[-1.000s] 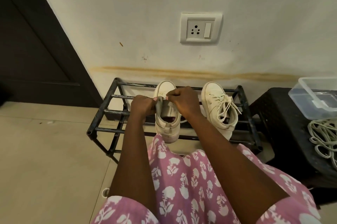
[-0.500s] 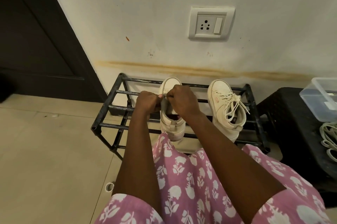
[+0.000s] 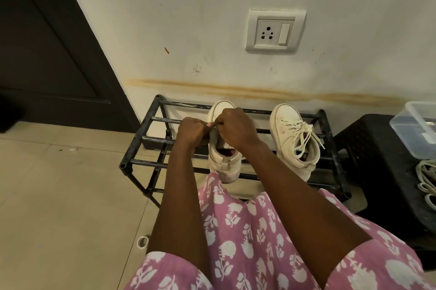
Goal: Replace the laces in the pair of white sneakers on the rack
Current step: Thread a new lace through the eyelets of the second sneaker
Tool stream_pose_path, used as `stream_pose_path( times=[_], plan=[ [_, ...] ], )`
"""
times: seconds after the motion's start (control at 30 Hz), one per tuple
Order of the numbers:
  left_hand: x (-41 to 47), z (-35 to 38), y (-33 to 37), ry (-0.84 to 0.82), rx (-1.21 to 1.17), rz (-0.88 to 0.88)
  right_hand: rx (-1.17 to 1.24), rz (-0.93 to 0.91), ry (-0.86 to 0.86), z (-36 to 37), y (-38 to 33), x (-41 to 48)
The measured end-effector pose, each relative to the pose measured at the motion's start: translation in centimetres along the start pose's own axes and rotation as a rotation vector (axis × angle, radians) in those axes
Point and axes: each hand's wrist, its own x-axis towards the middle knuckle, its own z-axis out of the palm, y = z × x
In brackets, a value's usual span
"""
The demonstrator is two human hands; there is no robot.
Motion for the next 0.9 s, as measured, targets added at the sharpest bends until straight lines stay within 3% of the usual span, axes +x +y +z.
stream_pose_path(
  times=[0.9],
  plan=[
    [0.0, 0.1, -0.5, -0.023, 0.008, -0.003, 0.134, 0.156, 0.126, 1.8, 0.0, 0.4]
  ],
)
